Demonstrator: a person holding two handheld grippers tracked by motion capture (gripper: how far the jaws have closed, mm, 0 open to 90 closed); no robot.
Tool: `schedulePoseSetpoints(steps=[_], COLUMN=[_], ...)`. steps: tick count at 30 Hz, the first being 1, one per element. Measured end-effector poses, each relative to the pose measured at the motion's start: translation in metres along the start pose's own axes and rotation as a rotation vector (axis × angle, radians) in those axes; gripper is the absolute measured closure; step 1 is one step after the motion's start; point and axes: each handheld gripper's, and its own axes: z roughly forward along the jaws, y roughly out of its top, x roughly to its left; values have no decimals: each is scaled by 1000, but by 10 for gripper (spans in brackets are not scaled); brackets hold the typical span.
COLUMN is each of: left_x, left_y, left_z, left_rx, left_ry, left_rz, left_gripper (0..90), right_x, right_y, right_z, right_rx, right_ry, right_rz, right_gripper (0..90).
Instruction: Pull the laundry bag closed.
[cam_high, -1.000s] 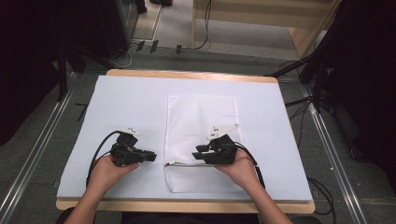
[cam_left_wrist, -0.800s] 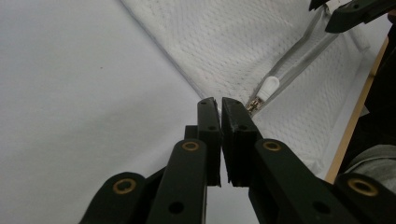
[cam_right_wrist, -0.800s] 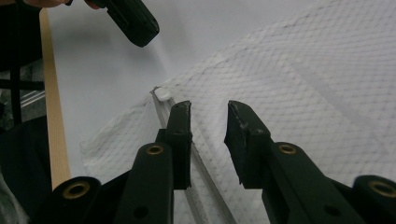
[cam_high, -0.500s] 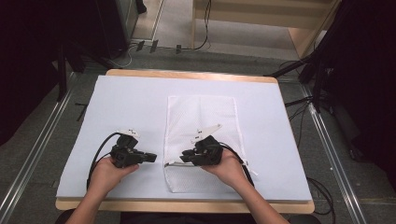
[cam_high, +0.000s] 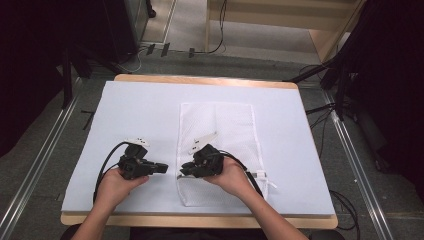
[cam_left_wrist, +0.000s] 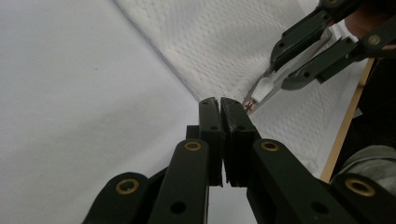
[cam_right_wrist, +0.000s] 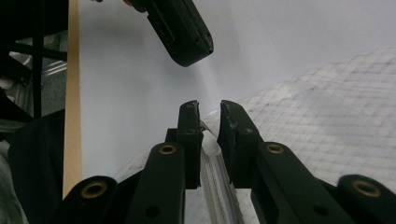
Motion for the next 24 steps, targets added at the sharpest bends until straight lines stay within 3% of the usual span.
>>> schedulePoseSetpoints(steps=[11, 18, 20, 24], left_x=[0, -1, -2, -3], left_y=[1, 2, 3, 4], left_z=[0, 3, 5, 8], left_rx=[4, 2, 2, -3], left_ry=[2, 0, -3, -15], left_rz=[4, 1, -3, -9], left_gripper=[870, 863, 863, 879], right_x=[-5, -7, -8, -5], right_y=[-11, -18, -17, -16], right_z=[20, 23, 21, 25], right_rx=[66, 43, 6, 30], right_ry=[5, 22, 11, 11], right_rz=[-19, -5, -29, -68], right_gripper=[788, 776, 740, 796])
